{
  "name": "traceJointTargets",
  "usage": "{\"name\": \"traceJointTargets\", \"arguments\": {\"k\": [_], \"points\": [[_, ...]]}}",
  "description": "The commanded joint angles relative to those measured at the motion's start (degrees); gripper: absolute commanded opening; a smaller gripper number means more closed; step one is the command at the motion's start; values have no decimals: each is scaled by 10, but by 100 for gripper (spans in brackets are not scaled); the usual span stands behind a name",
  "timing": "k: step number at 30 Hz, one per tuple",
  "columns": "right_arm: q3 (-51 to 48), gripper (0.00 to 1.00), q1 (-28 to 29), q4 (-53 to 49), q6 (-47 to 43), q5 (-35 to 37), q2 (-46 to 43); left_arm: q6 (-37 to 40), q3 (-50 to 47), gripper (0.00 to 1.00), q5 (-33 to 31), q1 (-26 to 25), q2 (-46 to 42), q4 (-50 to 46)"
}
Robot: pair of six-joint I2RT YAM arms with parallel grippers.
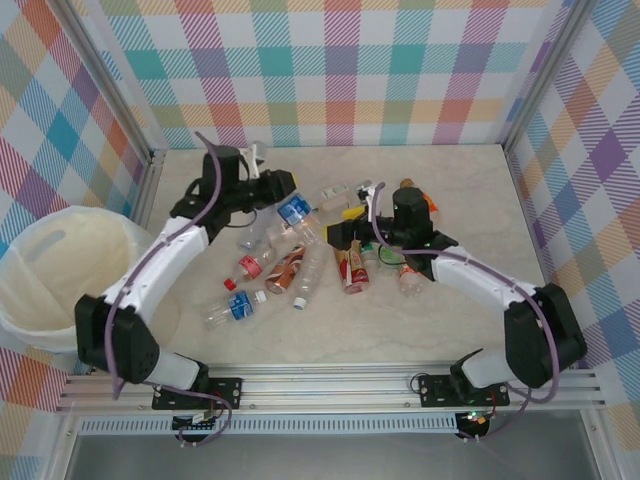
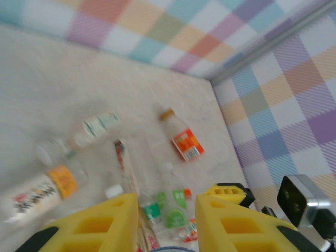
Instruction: Put the plastic bottles in the bin
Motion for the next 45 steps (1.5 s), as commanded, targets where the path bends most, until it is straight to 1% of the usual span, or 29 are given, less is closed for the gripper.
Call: {"name": "traceJointTargets", "arguments": {"k": [1,4,6,8,9,11,12,13,14,16,18,20,23,26,27,29,33,36,40,41,42,44,45], "points": [[-18,100,-8,6,9,173,-6,108,114,0,-170,-2,-70,-209],[-25,100,-12,23,27,211,7,142,223,0,-307,-1,-78,-322],[-22,100,-12,31,34,218,20,155,282,0,-452,-1,-73,-389],[-15,100,-12,31,36,220,31,156,313,0,-601,0,-67,-433],[-12,99,-12,29,36,220,37,158,324,0,-673,0,-63,-450],[-5,100,-12,20,33,221,46,173,322,0,-781,14,-63,-455],[-3,100,-12,17,31,222,50,184,312,0,-823,32,-67,-445],[0,100,-12,15,30,223,52,196,298,0,-840,55,-71,-429],[1,100,-12,13,29,224,55,207,278,0,-840,85,-80,-407],[3,100,-12,9,28,223,58,204,241,0,-798,164,-94,-378],[2,100,-12,3,28,223,55,163,211,0,-729,243,-105,-379],[0,100,-12,-2,28,224,50,125,177,0,-656,307,-111,-381],[-2,100,-12,-18,22,225,39,87,108,0,-577,387,-114,-360],[-4,100,-12,-39,21,225,24,53,58,0,-465,444,-108,-343],[-8,100,-12,-42,22,223,18,46,40,0,-421,455,-108,-326],[-18,100,-12,-43,21,227,3,37,9,0,-353,463,-104,-290],[-46,100,-12,-45,23,248,-34,23,-22,0,-265,463,-89,-226],[-69,100,-12,-44,25,261,-64,12,-25,0,-239,462,-78,-197],[-97,100,-12,-44,33,274,-91,9,-27,0,-218,462,-77,-189],[-104,100,-12,-43,36,274,-97,10,-27,4,-221,463,-80,-192],[-109,100,-12,-44,38,274,-100,11,-27,14,-228,463,-83,-195],[-118,100,-12,-50,42,270,-107,15,-29,41,-247,463,-92,-204],[-122,100,-12,-56,44,266,-109,16,-29,52,-253,462,-97,-208]]}}
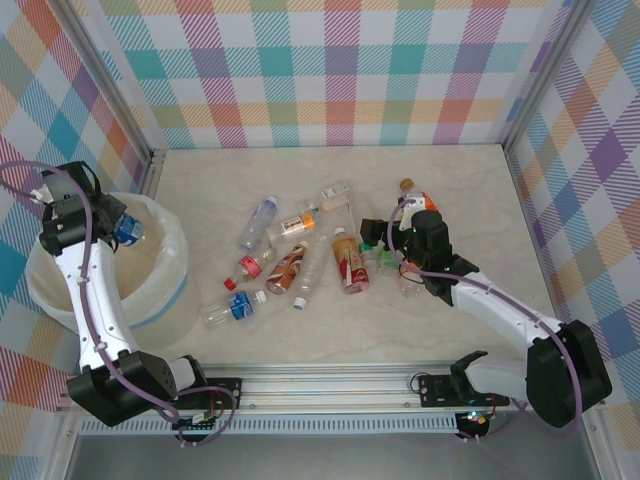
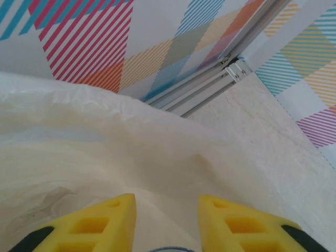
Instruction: Put the plastic bottles in the bin
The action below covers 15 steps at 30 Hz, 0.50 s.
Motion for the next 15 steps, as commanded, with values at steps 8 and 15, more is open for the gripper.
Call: {"name": "traceJointTargets", "arguments": {"k": [8,15], "points": [[-38,100,1,-43,-4,-84,-27,17,48,77,55,0,-38,-33],[-27,100,1,-136,81,52,-5,29,77,93,114,-36,-82,-57]]}}
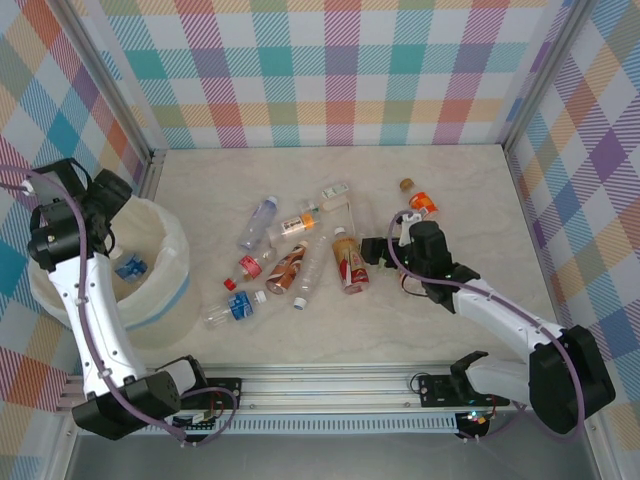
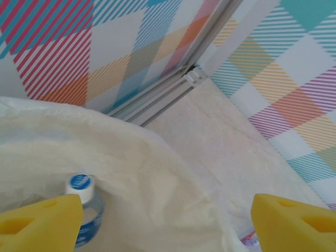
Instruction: Put the plastic bottles in the bin
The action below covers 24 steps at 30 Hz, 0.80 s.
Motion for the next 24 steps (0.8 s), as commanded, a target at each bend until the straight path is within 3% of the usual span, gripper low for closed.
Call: {"name": "traceJointTargets", "arguments": {"k": [1,7,11,15,23,24], "points": [[6,100,1,-69,51,92,13,10,12,97,59,-20,-42,-19],[46,100,-4,-237,94,172,39,-7,-88,100,303,-25,-131,123],[39,99,-14,-267,105,144,55,-38,-132,100,410,-32,-167,197],[14,97,-14,-234,81,98,60,-39,-135,100,452,-42,-181,210],[8,88,-14,-212,68,94,101,-90,-188,100,486,-71,-192,287],[6,88,-14,-209,63,90,104,-91,-194,100,484,-92,-193,291]]}}
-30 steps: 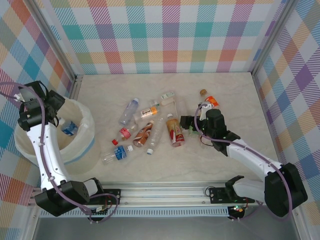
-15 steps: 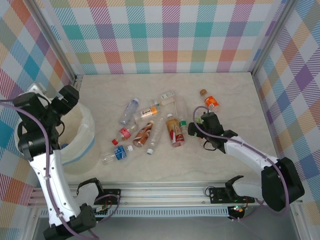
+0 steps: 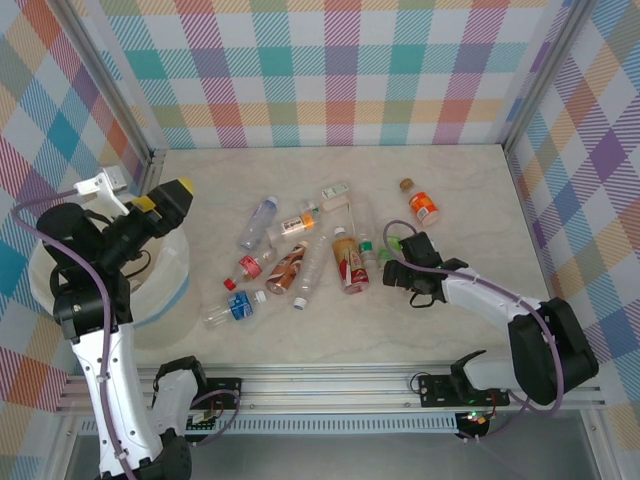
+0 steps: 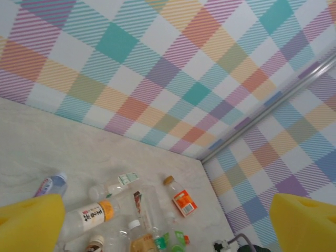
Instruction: Put the plastic bottles in the bin
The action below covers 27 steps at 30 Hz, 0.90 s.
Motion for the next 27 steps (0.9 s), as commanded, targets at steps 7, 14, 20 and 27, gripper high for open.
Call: {"name": "traceJointTargets", "arguments": {"k": [7,14,20,27], "points": [[-29,75,-1,22,-26,-3,5,-23,-46,100,26,-59,11,66],[-55,65,-1,32,-33,10,-34,-19,-85,100,-6,-147,49,144],[-90,55,0,52,-47,19,-103,-6,-107,100,-63,-220,86,200],[-116,46,0,80,-74,-7,-186,53,-66,100,-72,-302,157,165]]}}
